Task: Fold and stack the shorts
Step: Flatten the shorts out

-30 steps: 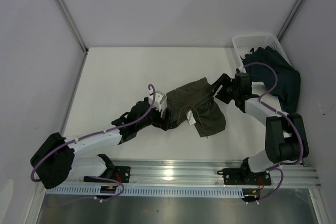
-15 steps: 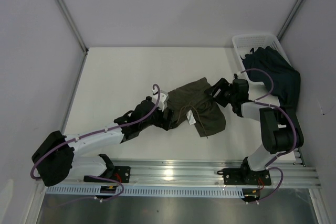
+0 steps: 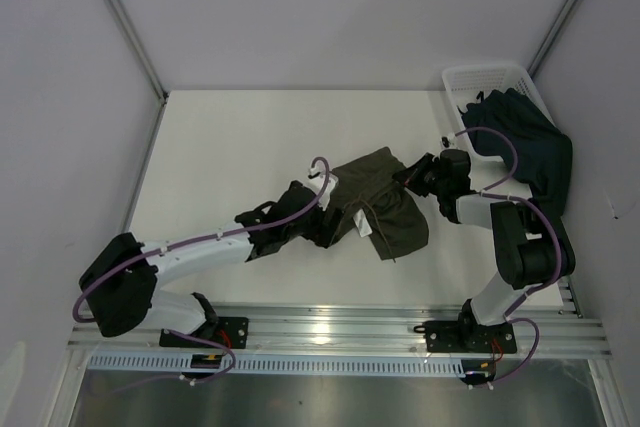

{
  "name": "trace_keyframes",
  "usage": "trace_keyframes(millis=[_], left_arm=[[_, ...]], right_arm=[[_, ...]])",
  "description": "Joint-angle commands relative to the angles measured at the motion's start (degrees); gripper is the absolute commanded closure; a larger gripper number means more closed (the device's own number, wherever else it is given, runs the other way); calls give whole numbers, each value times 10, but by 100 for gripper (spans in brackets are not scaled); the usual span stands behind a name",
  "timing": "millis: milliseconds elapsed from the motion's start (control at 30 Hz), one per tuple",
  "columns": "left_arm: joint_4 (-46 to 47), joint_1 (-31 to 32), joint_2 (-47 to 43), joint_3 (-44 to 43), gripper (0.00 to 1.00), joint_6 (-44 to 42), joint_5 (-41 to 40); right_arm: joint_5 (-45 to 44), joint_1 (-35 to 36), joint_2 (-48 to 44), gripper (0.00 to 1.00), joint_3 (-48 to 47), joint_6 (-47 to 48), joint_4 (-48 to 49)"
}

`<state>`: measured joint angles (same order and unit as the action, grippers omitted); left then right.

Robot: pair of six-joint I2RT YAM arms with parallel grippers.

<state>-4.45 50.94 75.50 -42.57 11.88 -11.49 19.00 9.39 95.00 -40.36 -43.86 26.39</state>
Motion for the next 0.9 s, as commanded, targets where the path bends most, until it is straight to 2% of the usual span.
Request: trace_keyframes(millis=[0, 233, 433, 500, 867], left_arm=[[-32, 18, 26, -37, 1, -28, -31], [-93, 82, 93, -81, 1, -69, -102], [-101, 122, 133, -89, 1, -88, -132], [-94, 125, 137, -88, 1, -91, -128], [-115, 124, 217, -130, 1, -85, -223]], right_arm=[[-9, 4, -24, 100, -7, 17, 8], [-7, 4, -18, 100, -19, 19, -14], [0, 3, -13, 100, -24, 19, -22], [3, 2, -10, 100, -24, 18, -20], [16, 4, -9, 100, -23, 13, -13]])
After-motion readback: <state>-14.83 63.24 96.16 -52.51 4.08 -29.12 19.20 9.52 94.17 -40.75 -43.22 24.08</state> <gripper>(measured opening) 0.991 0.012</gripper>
